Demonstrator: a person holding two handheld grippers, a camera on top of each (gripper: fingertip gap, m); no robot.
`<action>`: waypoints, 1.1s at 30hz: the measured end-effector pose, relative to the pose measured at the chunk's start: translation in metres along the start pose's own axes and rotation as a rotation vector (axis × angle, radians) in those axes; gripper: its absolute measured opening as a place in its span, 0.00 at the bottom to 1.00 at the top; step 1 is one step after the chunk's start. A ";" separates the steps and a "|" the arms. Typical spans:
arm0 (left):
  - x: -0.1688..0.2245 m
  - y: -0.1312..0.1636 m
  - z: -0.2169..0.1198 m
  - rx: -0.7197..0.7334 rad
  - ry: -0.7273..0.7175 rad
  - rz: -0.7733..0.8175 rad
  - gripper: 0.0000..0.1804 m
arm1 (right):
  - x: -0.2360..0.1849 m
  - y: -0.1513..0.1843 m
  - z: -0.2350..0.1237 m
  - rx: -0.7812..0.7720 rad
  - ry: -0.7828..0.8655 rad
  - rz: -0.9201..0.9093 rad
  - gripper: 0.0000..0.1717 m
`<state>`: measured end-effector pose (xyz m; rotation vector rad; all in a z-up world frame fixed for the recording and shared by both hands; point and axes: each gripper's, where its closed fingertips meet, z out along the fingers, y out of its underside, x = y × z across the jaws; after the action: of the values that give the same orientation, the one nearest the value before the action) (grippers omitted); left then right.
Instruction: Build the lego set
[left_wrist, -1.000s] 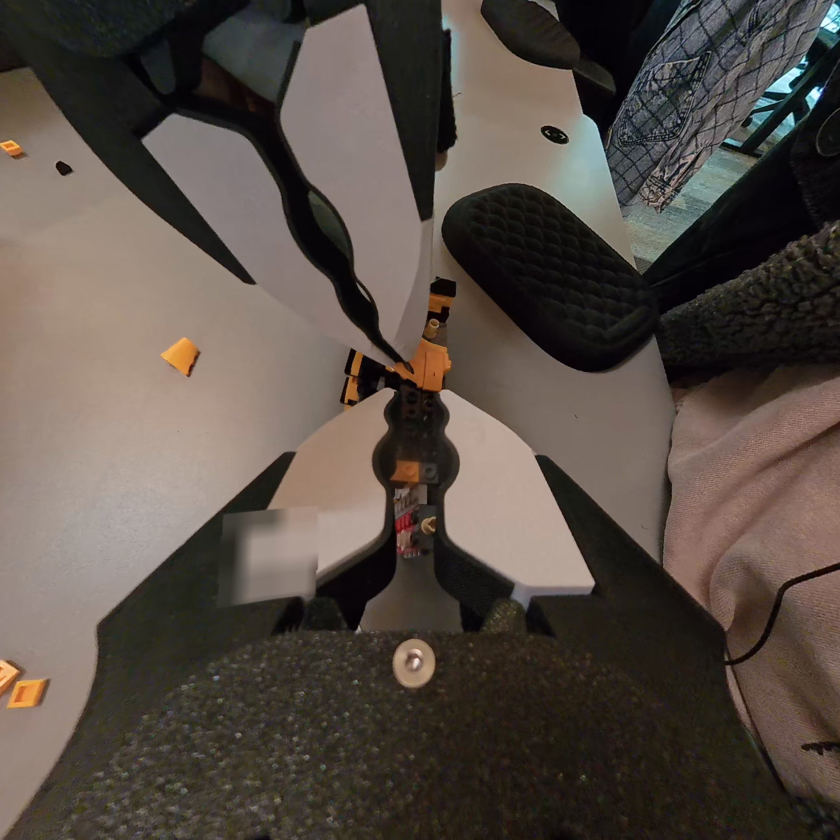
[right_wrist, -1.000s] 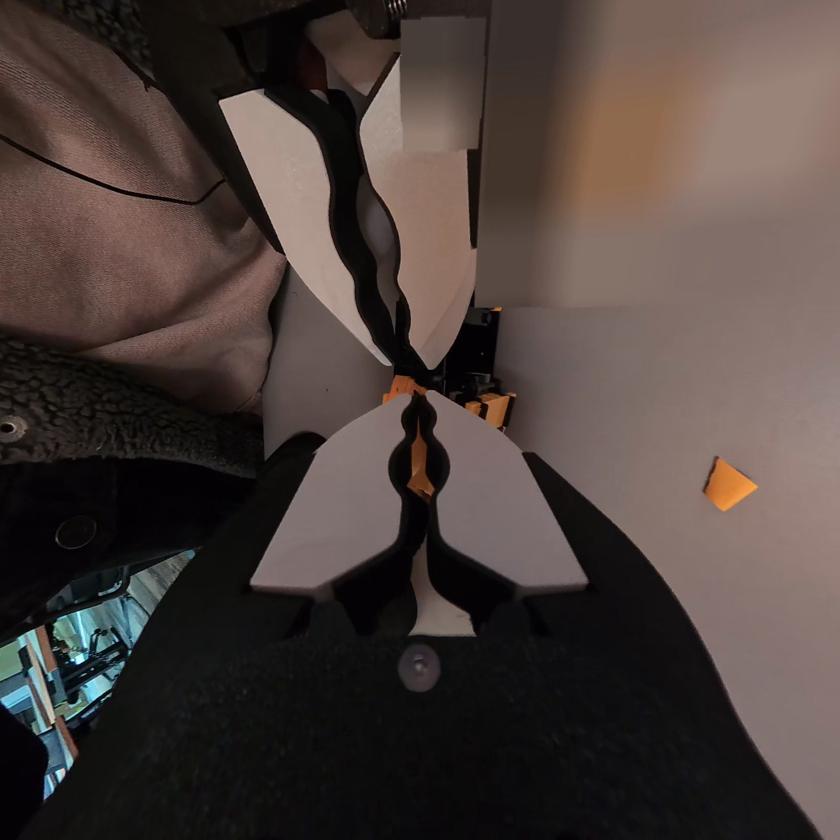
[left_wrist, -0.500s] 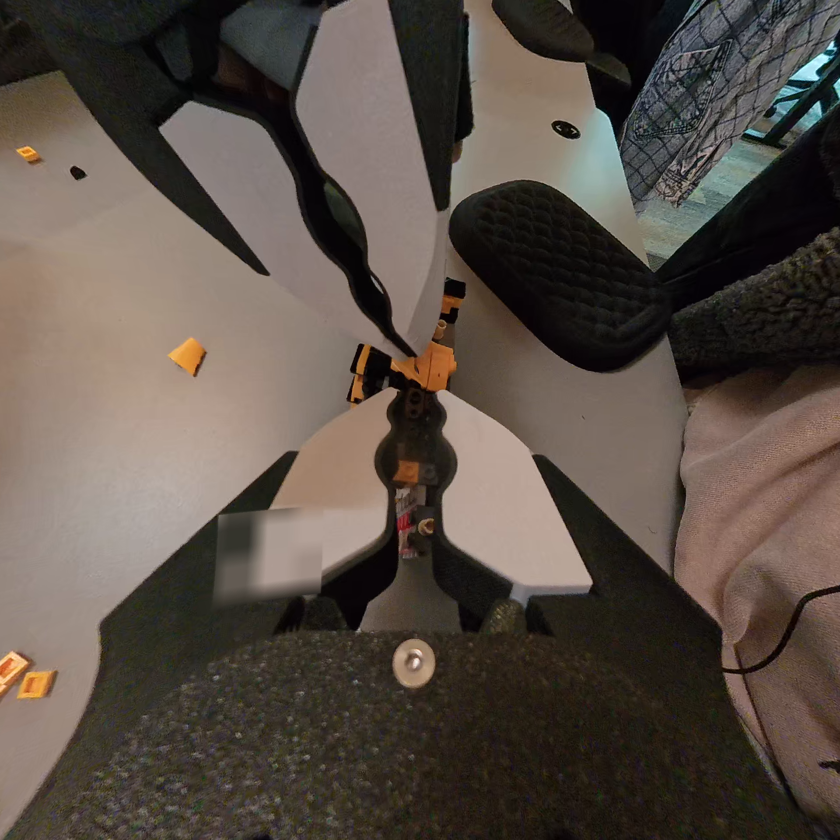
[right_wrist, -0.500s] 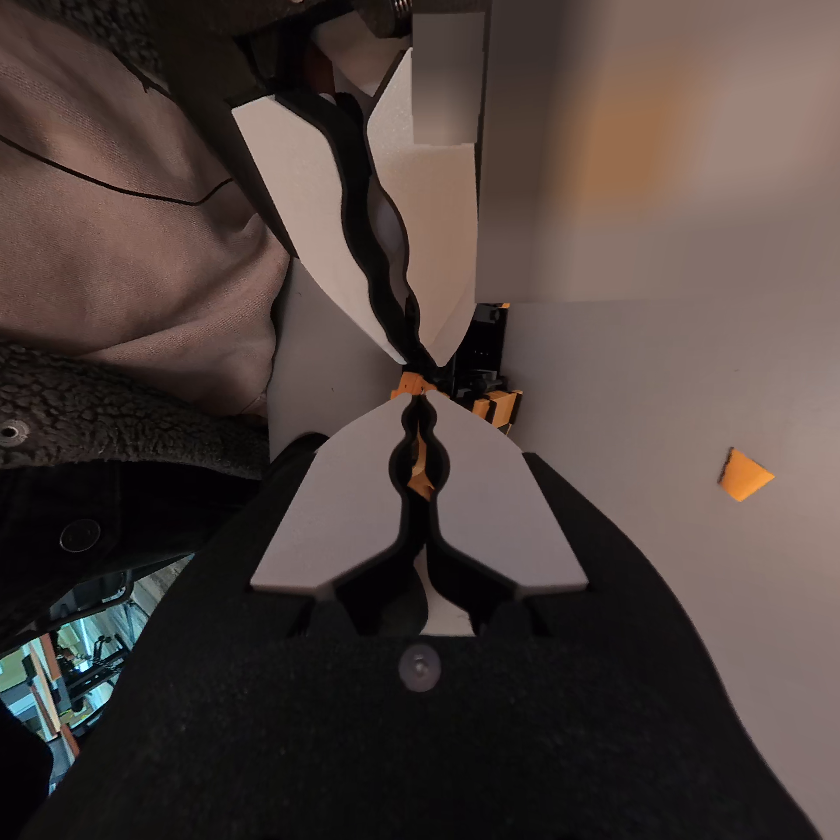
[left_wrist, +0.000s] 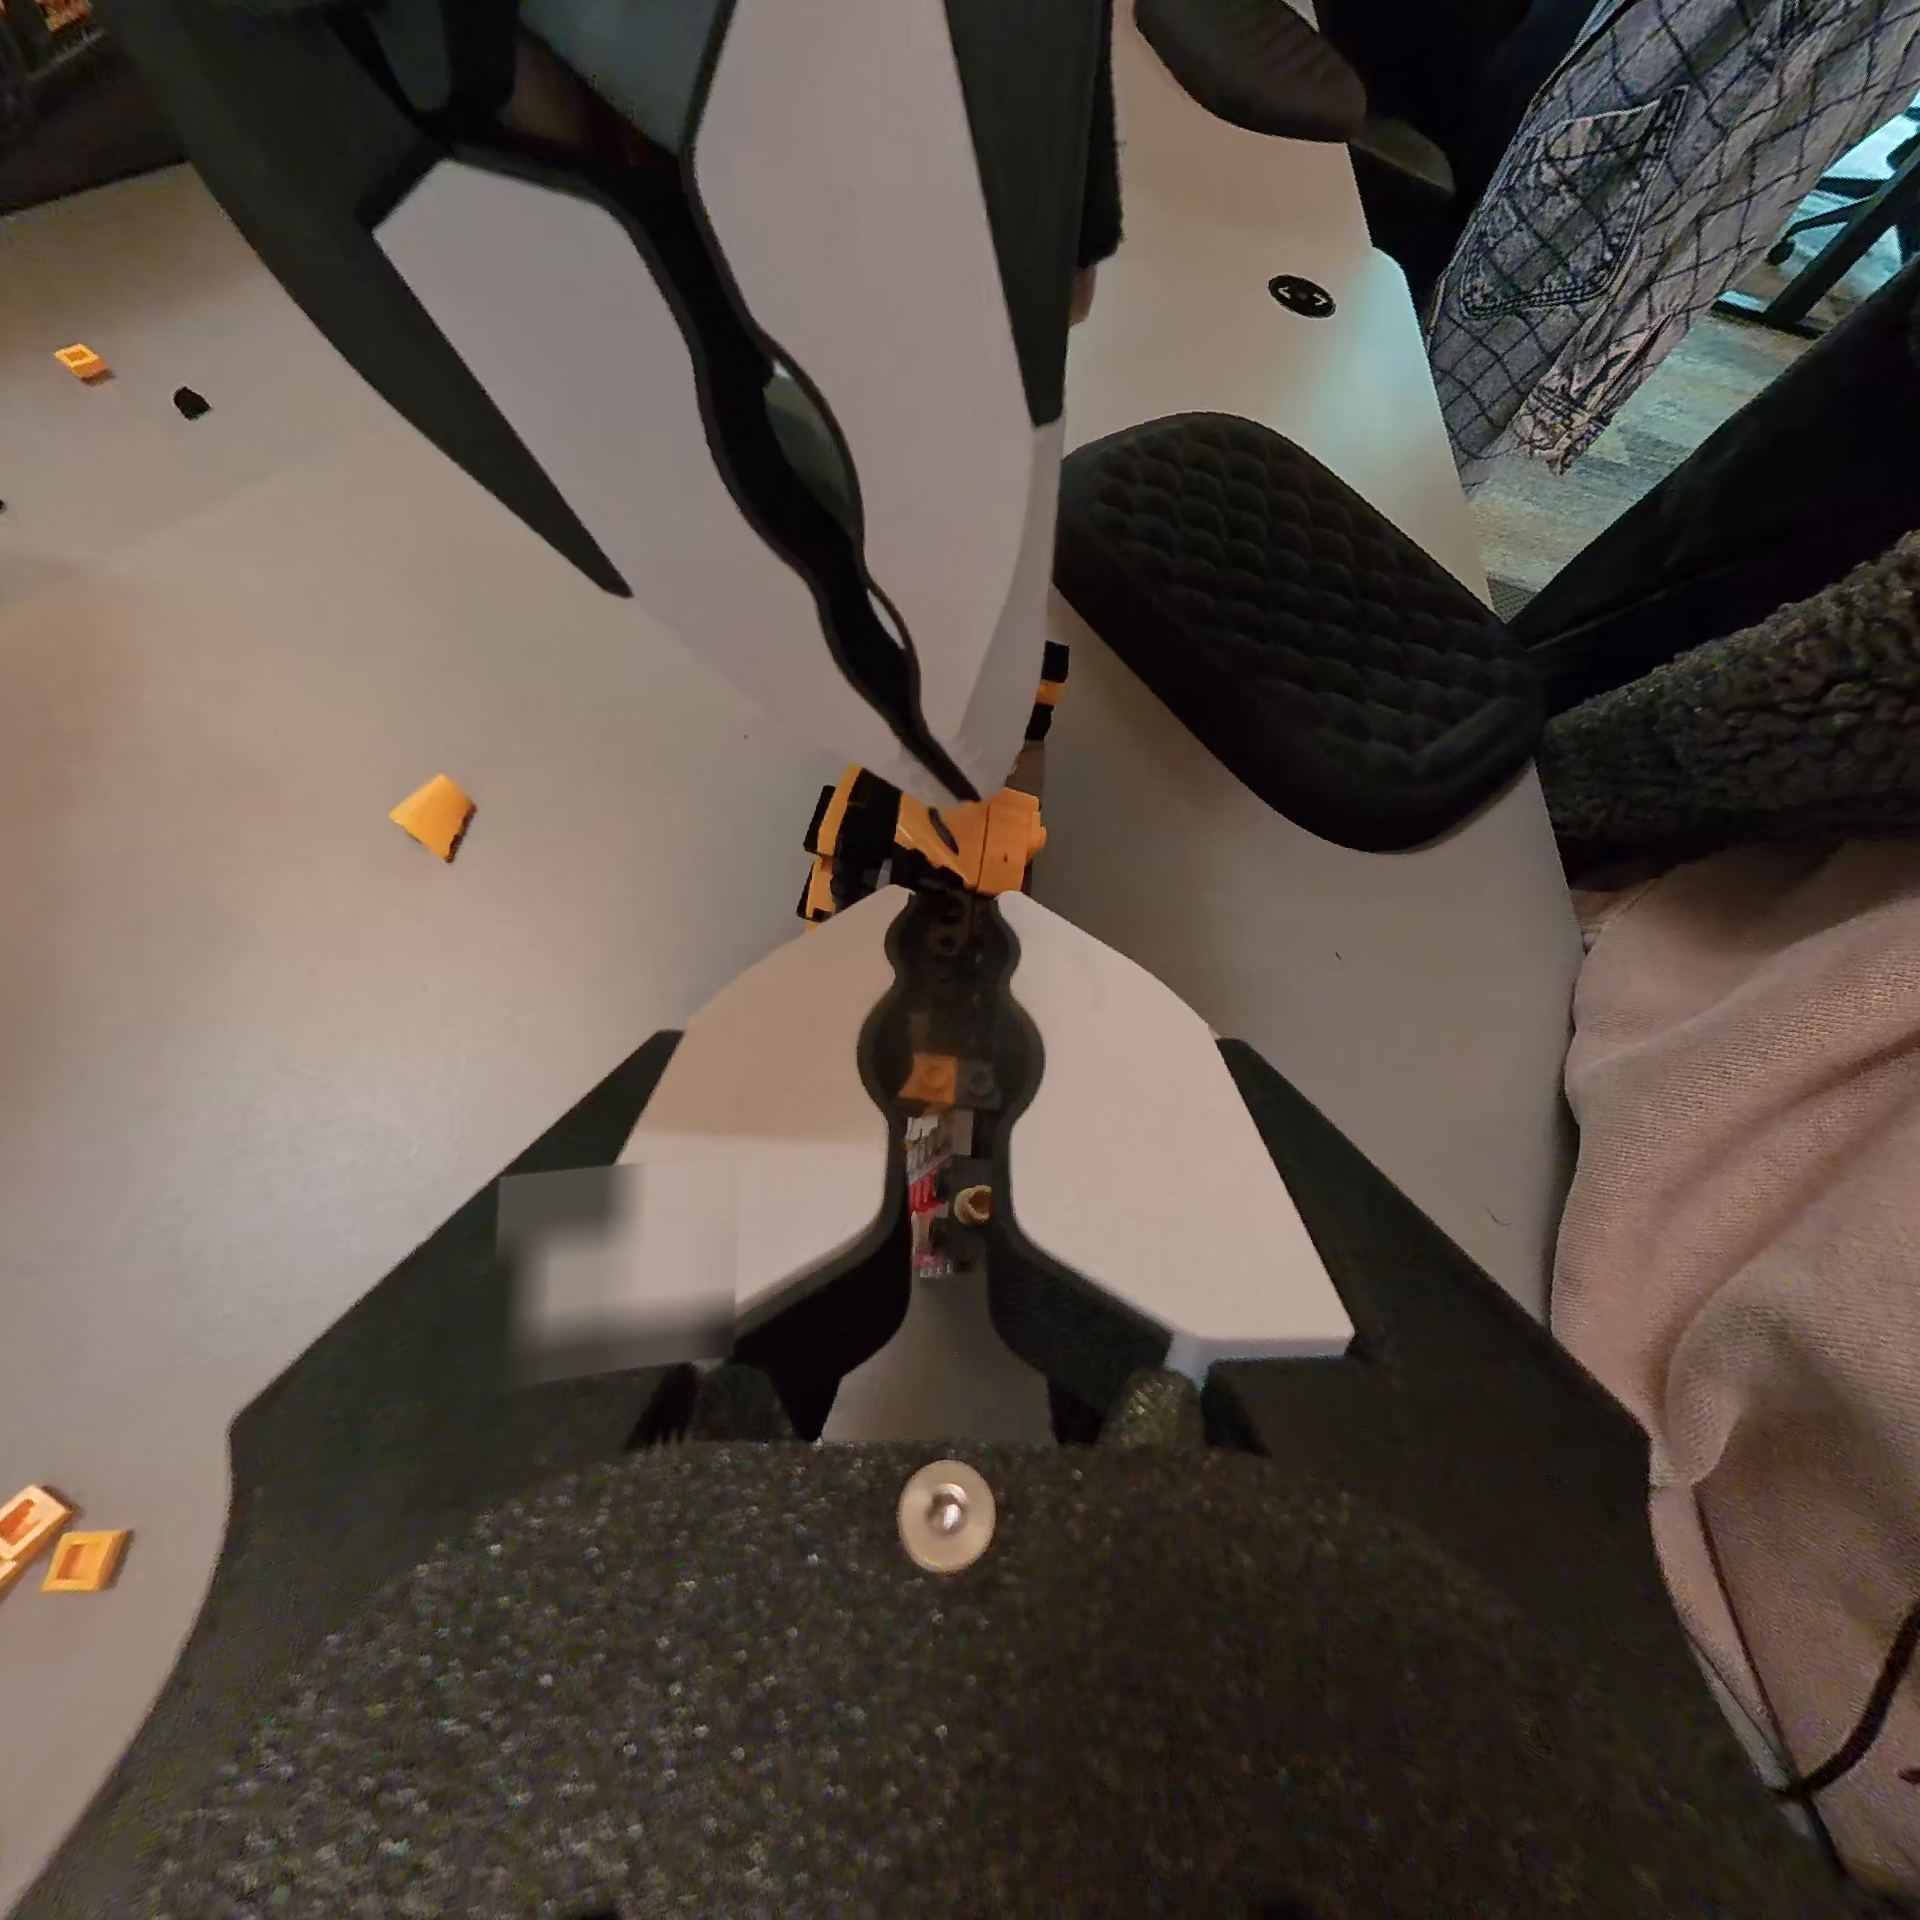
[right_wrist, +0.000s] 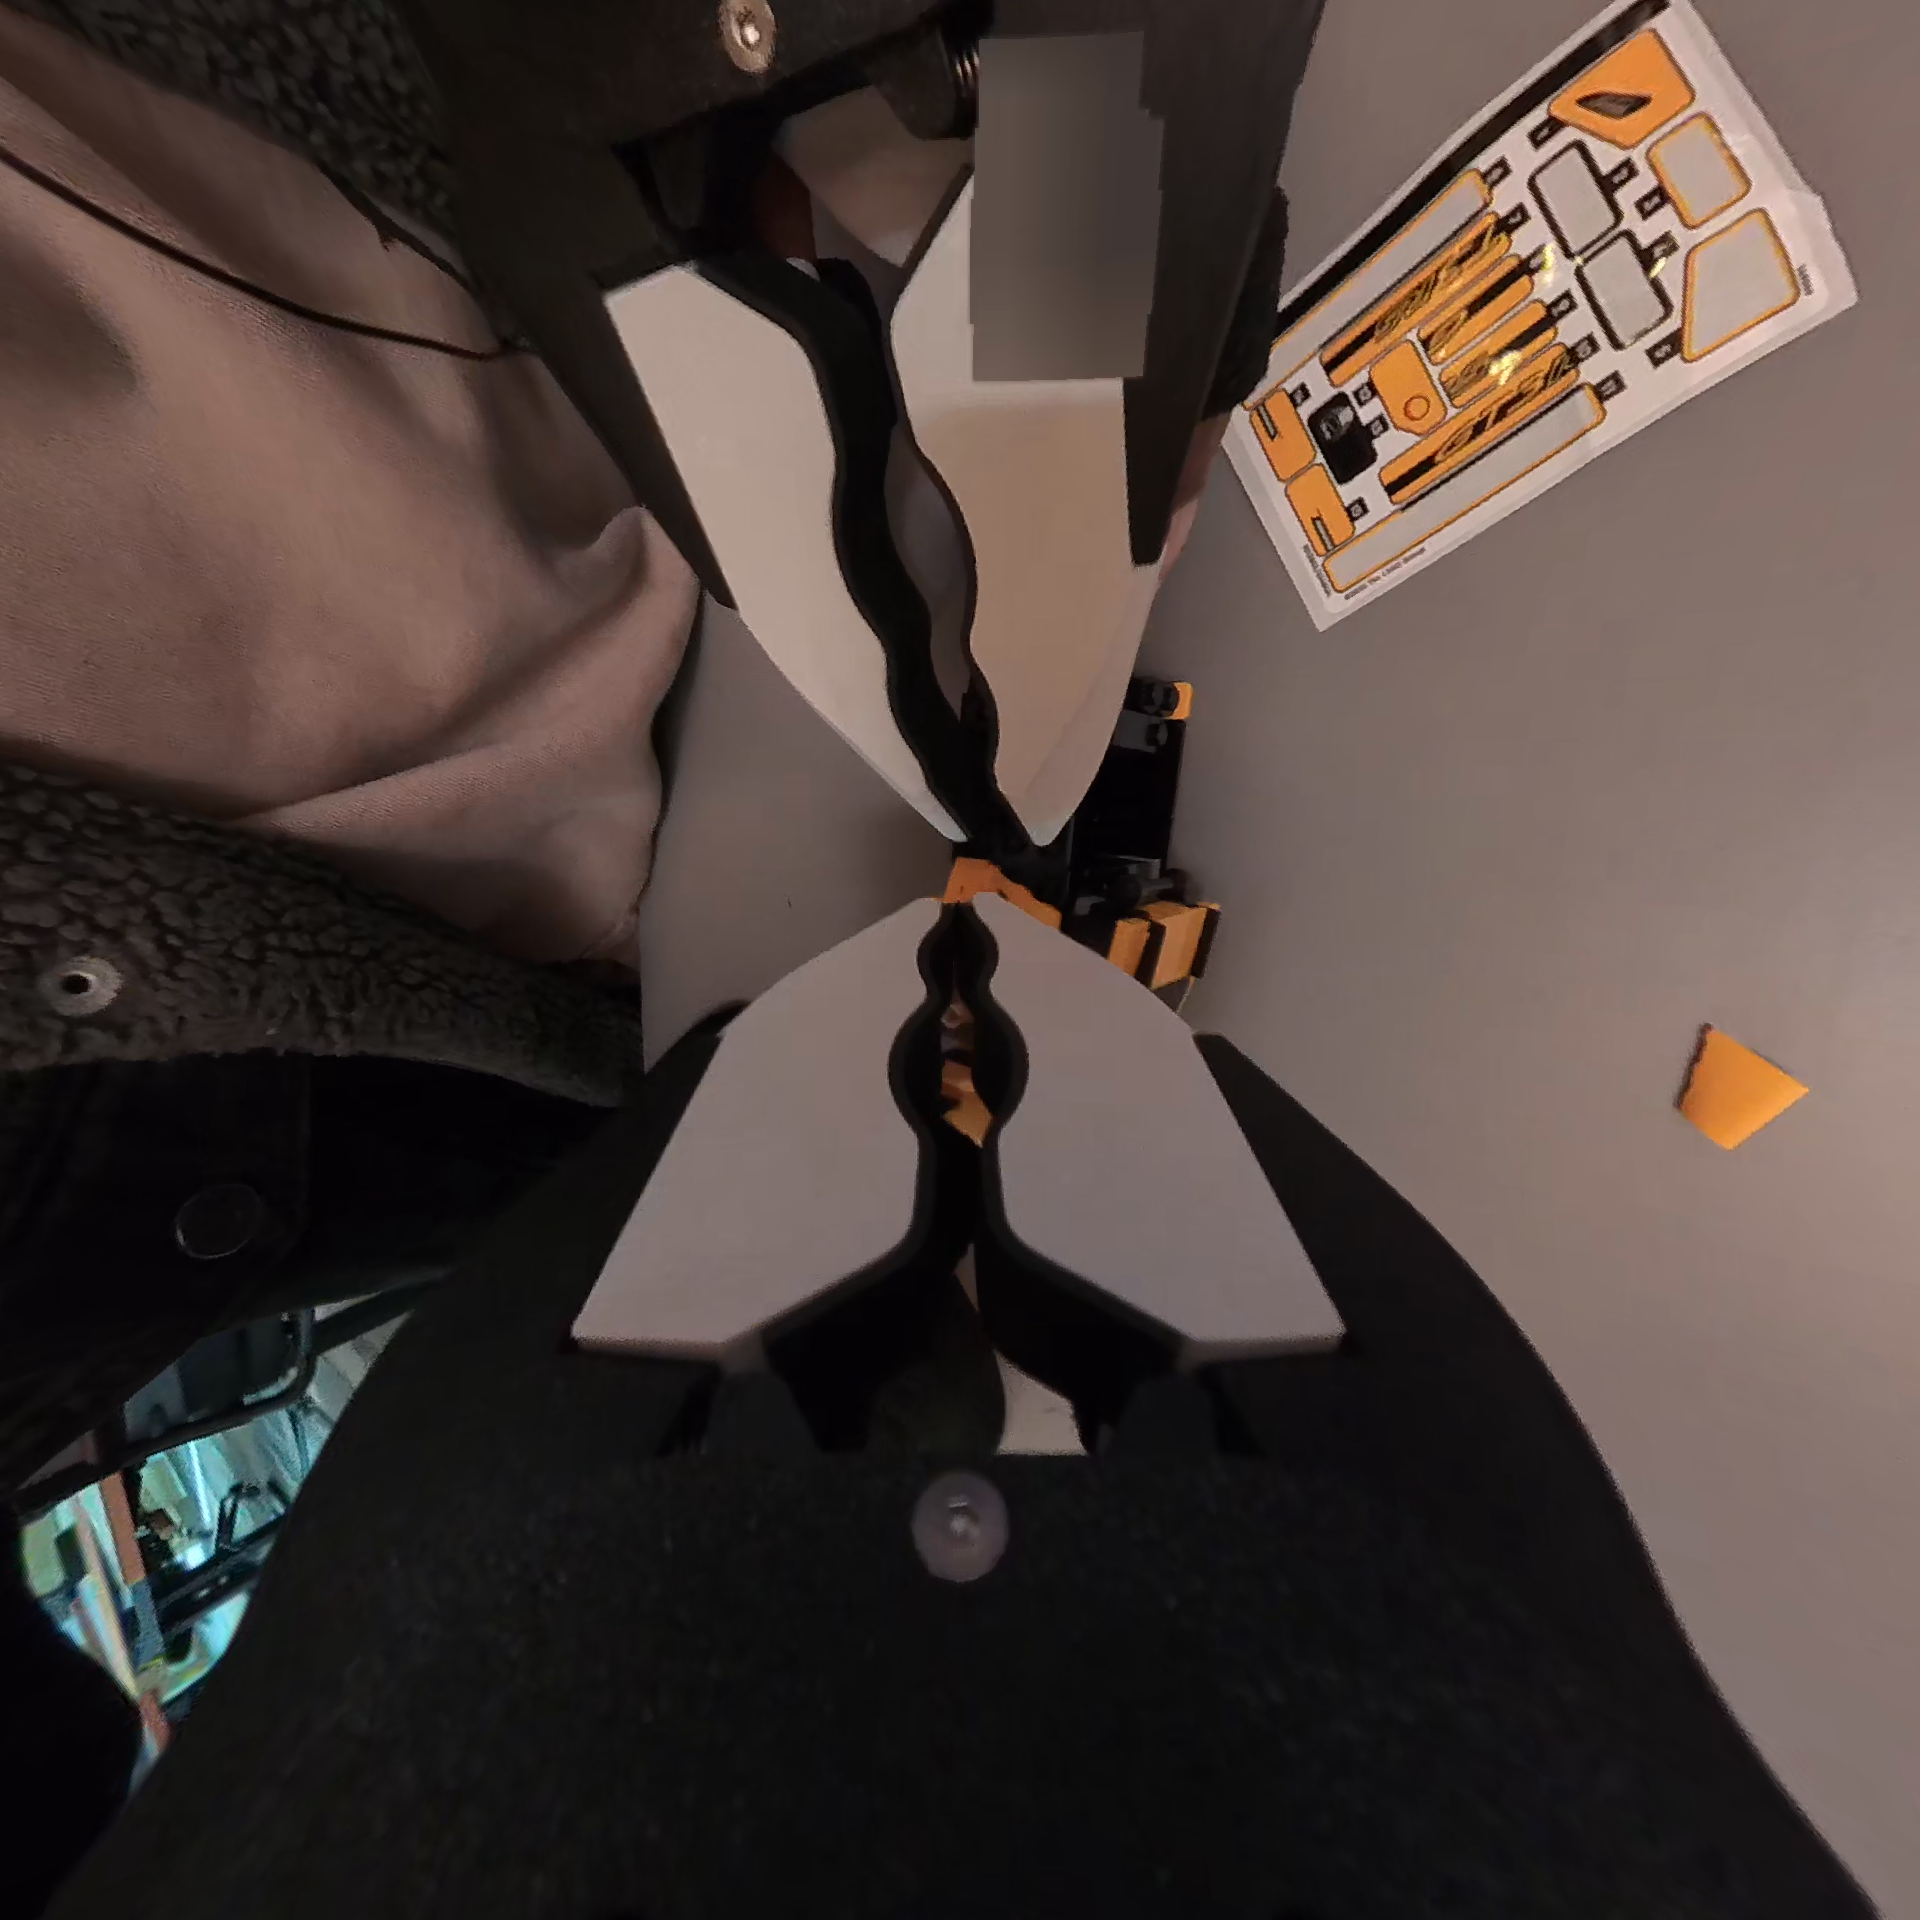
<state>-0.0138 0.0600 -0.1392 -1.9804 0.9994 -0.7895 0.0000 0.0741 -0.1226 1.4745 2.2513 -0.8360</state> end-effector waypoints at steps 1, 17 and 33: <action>0.000 0.000 0.000 0.001 0.001 -0.001 0.05 | 0.000 -0.001 -0.001 0.006 0.005 -0.001 0.00; -0.004 -0.006 -0.004 0.049 0.029 -0.033 0.09 | -0.003 -0.002 -0.014 0.026 -0.024 0.035 0.00; -0.012 -0.004 -0.008 0.054 0.011 -0.009 0.08 | 0.003 -0.001 -0.017 -0.079 -0.083 0.096 0.00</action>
<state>-0.0248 0.0694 -0.1338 -1.9375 0.9657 -0.8249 -0.0013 0.0868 -0.1108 1.4713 2.1112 -0.7561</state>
